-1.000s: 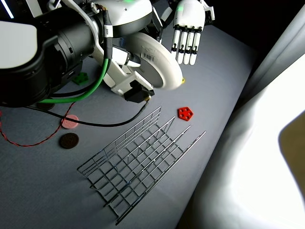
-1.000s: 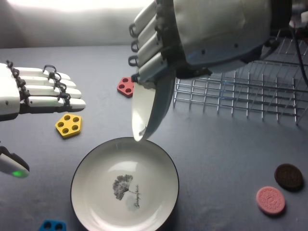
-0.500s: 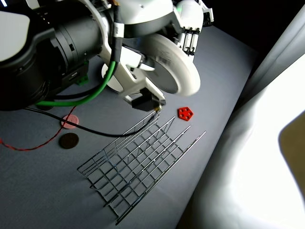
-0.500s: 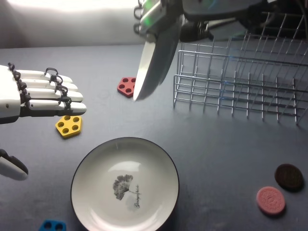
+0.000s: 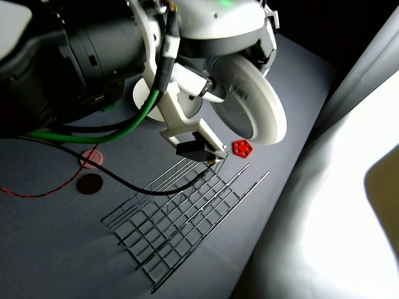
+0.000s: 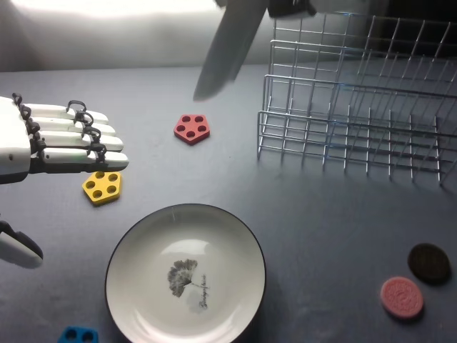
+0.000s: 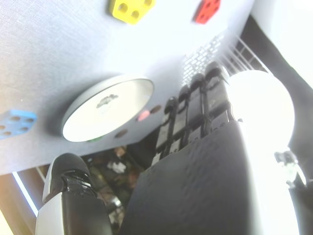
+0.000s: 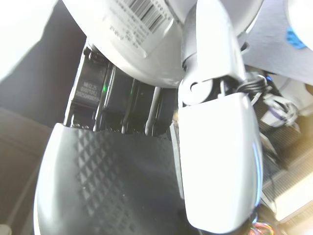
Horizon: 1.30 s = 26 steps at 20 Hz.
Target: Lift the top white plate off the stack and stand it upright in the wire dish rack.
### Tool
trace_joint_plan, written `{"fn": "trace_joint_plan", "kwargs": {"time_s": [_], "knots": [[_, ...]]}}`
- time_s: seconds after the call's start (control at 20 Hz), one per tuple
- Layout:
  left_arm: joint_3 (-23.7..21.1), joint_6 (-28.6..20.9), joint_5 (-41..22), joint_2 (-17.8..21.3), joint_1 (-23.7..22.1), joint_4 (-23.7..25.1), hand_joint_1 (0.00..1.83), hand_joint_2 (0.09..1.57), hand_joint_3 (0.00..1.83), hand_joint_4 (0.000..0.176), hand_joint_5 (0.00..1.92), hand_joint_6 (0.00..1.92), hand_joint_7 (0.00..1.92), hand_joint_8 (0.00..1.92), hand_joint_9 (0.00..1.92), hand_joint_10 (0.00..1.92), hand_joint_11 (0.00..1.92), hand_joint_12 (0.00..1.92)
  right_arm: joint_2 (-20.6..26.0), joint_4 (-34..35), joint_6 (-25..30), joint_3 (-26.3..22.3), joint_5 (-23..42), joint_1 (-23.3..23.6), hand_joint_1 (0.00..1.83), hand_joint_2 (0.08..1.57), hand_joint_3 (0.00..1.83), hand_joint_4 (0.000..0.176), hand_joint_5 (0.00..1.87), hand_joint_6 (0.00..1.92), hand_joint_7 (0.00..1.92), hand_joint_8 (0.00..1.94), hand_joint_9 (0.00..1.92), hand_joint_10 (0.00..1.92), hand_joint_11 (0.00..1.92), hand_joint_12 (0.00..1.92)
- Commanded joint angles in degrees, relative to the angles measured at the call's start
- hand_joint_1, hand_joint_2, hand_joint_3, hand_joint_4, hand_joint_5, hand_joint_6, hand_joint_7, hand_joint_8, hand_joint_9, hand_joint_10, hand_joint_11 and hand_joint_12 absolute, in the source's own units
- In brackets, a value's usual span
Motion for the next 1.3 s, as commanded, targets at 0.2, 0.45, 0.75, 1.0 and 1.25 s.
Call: {"fn": "trace_joint_plan", "kwargs": {"time_s": [0.2, 0.45, 0.75, 1.0, 1.25], "knots": [[-0.04, -0.16, -3.63, -0.10, -1.15, -3.53, 0.30, 0.98, 0.00, 0.000, 0.00, 0.00, 0.01, 0.00, 0.01, 0.00, 0.03, 0.04, 1.10, 5.85, 1.06, 0.75, -2.25, 2.59, 1.48, 1.14, 0.00, 0.000, 0.80, 1.20, 0.92, 0.80, 0.91, 0.98, 0.76, 1.60], [-0.02, -0.16, -3.63, -0.18, -1.19, -3.53, 0.30, 0.99, 0.00, 0.000, 0.00, 0.00, 0.00, 0.00, 0.00, 0.00, 0.02, 0.04, 1.52, 5.68, 5.88, 0.90, -10.24, 3.96, 1.48, 1.14, 0.00, 0.000, 0.82, 1.20, 0.91, 0.79, 0.91, 0.99, 0.74, 1.61], [-0.03, -0.17, -3.70, -0.18, -1.20, -3.52, 0.33, 0.99, 0.00, 0.000, 0.00, 0.00, 0.00, 0.00, 0.00, 0.00, 0.01, 0.04, 1.56, 1.35, 13.22, 1.13, -15.95, 4.38, 1.48, 1.15, 0.00, 0.000, 0.80, 1.23, 0.88, 0.87, 0.88, 1.01, 0.74, 1.62], [-0.02, -0.17, -3.57, -0.29, -1.46, -3.13, 0.30, 0.98, 0.00, 0.000, 0.00, 0.00, 0.01, 0.00, 0.01, 0.00, 0.04, 0.05, 1.56, 0.59, 13.89, 1.19, -16.27, 5.28, 1.48, 1.14, 0.00, 0.000, 0.80, 1.21, 0.90, 0.84, 0.91, 0.98, 0.76, 1.60], [-0.01, -0.17, -3.42, -0.62, -1.91, -2.69, 0.32, 0.97, 0.00, 0.000, 0.02, 0.01, 0.05, 0.01, 0.05, 0.01, 0.06, 0.06, 1.56, -2.09, 13.89, 1.10, -16.28, 7.27, 1.48, 1.14, 0.00, 0.000, 0.80, 1.22, 0.87, 0.88, 0.90, 0.98, 0.77, 1.59]]}}
